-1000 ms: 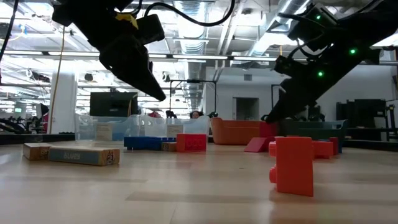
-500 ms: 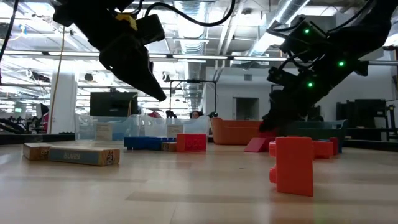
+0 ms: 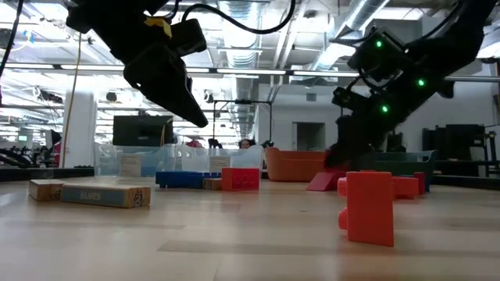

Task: Sort blocks
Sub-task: Put the red block into the orange bin

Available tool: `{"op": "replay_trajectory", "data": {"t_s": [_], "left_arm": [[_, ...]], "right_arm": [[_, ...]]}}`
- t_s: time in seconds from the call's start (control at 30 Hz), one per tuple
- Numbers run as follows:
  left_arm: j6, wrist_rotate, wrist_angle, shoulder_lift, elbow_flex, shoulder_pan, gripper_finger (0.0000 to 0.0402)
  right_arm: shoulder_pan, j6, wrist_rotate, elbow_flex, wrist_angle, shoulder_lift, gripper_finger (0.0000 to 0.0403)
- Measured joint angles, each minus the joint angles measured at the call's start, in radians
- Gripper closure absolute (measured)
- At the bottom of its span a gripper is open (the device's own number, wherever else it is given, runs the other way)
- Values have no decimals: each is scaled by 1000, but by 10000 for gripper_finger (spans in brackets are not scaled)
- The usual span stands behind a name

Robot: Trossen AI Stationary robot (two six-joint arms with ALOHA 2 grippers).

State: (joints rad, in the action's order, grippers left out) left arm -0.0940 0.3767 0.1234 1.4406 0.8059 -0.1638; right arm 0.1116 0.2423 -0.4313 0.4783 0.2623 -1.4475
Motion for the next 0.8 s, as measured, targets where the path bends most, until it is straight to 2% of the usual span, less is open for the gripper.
{"op": "replay_trajectory", "data": {"t_s": [0.2,0.4,0.6,0.8], "left_arm": [[11,0,-2,0,0,0,210],[10,0,-1,0,0,0,210],[21,1,0,0,0,0,210],[30,1,24,0,0,0,210]], "right_arm": [[124,-129,55,114,-12,55,249],[304,-193,85,254,-129,-13,248],[436,-198,141,352,-165,-114,197],[466,-211,238,408,-204,-161,164]]}}
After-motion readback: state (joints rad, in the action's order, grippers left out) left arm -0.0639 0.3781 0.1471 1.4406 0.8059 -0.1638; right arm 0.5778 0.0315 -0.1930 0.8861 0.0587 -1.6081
